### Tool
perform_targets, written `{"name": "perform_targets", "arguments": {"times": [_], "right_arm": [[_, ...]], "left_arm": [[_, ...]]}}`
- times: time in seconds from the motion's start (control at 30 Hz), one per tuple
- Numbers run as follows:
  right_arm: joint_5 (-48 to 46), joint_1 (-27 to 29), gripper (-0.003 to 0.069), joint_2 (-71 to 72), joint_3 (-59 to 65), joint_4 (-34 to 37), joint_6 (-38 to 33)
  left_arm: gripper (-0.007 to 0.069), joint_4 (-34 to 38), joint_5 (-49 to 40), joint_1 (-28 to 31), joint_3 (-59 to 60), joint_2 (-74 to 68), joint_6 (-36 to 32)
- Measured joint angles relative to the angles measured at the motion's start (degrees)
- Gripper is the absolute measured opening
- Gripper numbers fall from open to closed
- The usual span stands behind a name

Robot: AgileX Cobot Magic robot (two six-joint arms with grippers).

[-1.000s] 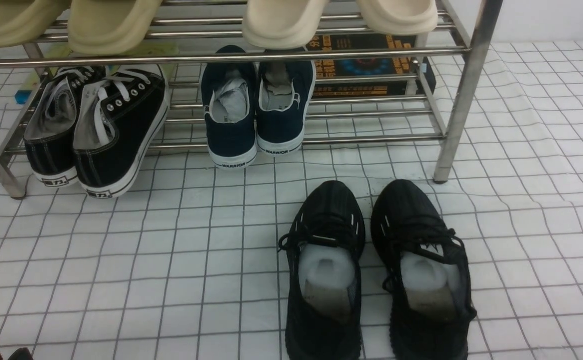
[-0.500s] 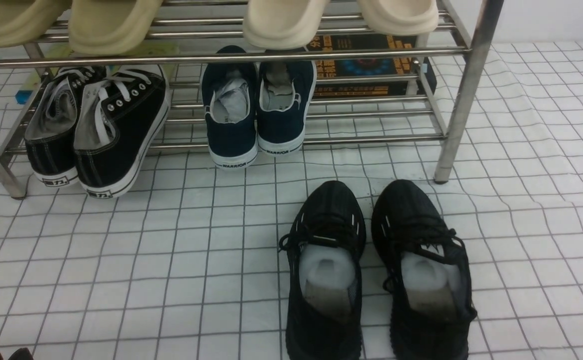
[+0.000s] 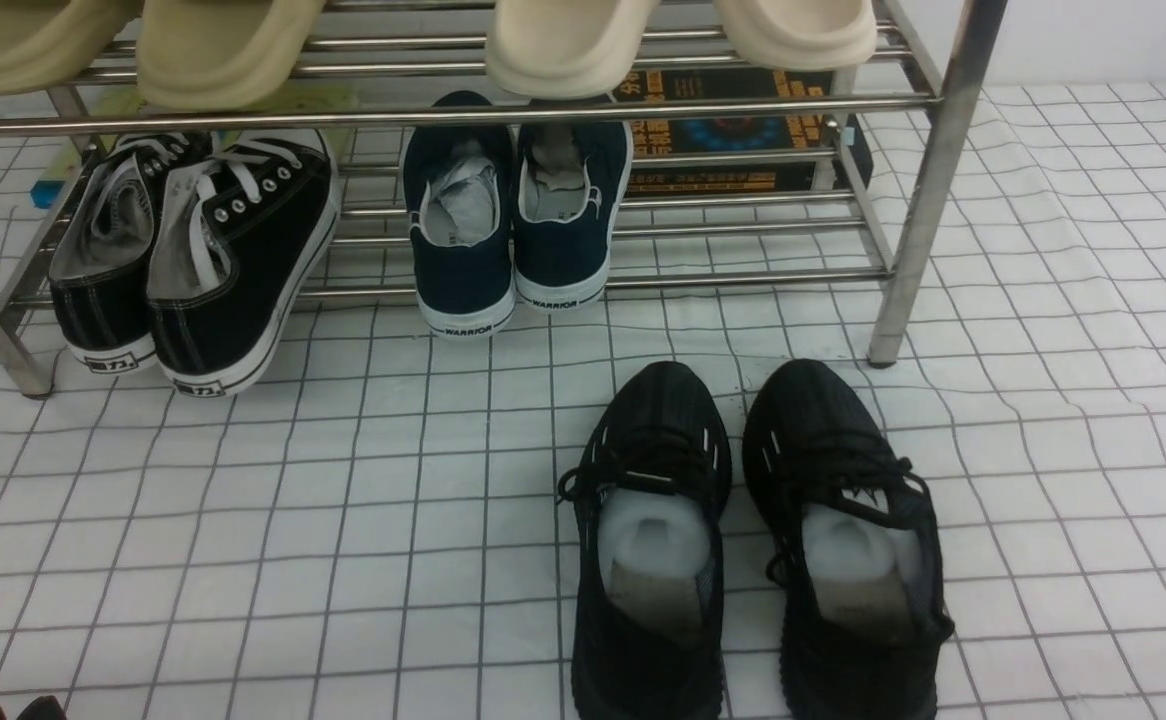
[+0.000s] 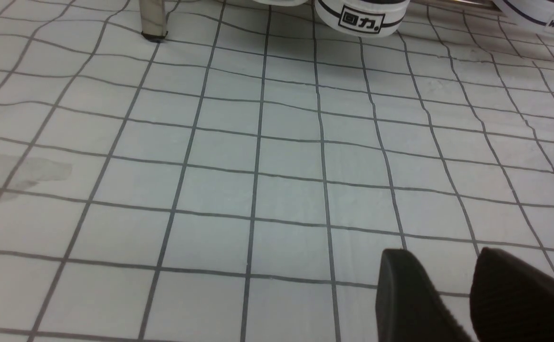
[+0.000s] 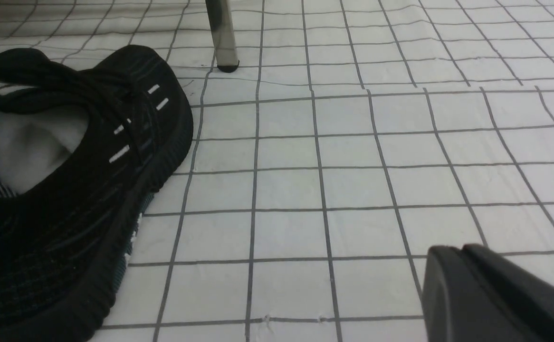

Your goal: Take the shoes off the shelf with your hand from the white checkered tablecloth.

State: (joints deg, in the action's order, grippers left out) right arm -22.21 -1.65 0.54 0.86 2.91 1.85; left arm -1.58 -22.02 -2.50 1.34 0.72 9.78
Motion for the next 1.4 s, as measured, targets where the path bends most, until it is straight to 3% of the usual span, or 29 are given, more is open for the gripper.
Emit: {"name": "perform_targets", "arguments": {"times": [1.4], "right_arm": [[0.00, -0.42, 0.0099, 0.06, 0.00, 0.14, -0.18]], "left_arm": [[0.0239, 0.00, 0.00, 0.00, 0.00, 0.00, 0.00]]}}
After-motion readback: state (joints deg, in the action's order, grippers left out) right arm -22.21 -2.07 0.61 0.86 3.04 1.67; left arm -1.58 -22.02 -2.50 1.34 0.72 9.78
